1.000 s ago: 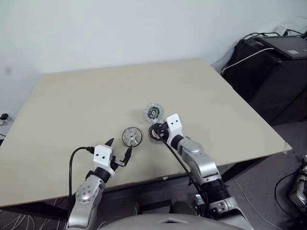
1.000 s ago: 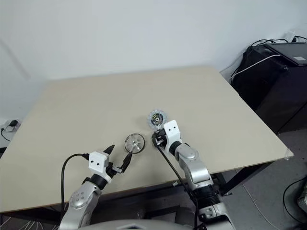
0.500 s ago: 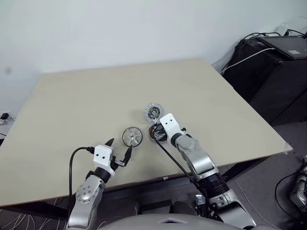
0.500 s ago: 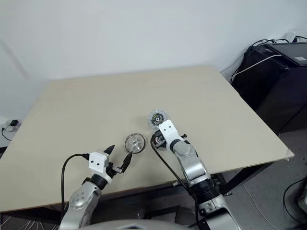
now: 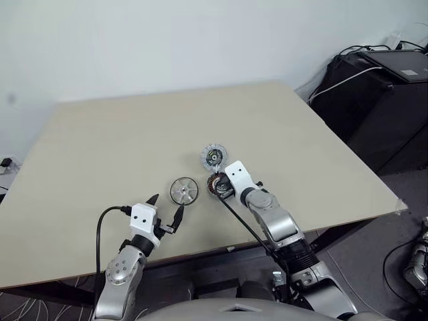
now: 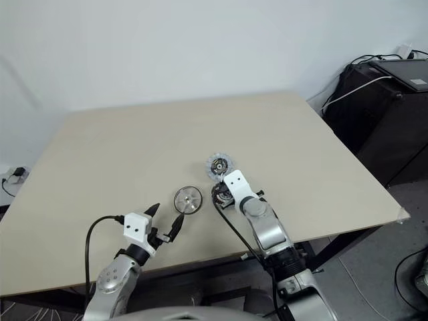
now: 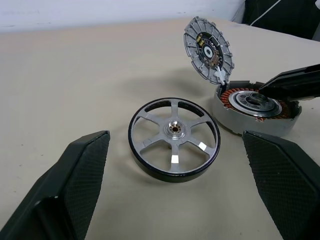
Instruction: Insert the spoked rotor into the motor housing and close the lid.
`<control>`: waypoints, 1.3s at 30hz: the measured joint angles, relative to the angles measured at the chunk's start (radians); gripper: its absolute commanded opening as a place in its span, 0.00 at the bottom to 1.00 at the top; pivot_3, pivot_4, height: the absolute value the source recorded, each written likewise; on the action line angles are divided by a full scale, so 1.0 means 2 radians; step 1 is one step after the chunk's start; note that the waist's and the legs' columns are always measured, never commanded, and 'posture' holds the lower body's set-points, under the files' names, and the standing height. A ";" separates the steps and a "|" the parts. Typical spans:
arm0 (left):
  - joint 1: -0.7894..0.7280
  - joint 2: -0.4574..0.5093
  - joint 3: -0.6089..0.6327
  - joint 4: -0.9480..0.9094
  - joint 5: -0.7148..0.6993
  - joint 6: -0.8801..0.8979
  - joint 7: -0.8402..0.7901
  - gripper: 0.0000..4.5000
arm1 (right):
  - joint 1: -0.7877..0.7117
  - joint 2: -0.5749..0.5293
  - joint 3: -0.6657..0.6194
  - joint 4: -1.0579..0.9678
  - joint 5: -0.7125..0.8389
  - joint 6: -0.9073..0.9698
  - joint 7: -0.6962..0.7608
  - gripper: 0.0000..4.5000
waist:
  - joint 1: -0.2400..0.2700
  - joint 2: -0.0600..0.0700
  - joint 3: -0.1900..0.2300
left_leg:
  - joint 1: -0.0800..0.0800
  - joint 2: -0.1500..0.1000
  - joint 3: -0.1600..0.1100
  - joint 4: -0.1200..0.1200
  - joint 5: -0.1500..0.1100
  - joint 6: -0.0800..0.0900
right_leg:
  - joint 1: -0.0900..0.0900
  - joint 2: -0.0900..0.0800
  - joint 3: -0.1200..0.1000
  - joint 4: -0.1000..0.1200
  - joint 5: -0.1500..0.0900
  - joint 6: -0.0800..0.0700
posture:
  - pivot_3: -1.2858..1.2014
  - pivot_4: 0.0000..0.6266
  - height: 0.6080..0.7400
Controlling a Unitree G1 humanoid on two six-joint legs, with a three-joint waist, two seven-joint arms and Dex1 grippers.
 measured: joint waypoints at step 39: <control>0.005 0.000 0.000 0.000 0.000 0.003 0.007 1.00 | 0.007 0.015 0.003 0.016 0.012 -0.037 0.028 0.01 | 0.000 0.000 0.000 | 0.000 0.000 0.000 0.000 0.000 0.000 | 0.000 0.000 0.000 0.000 0.000 0.000 | 0.52 0.00 1.00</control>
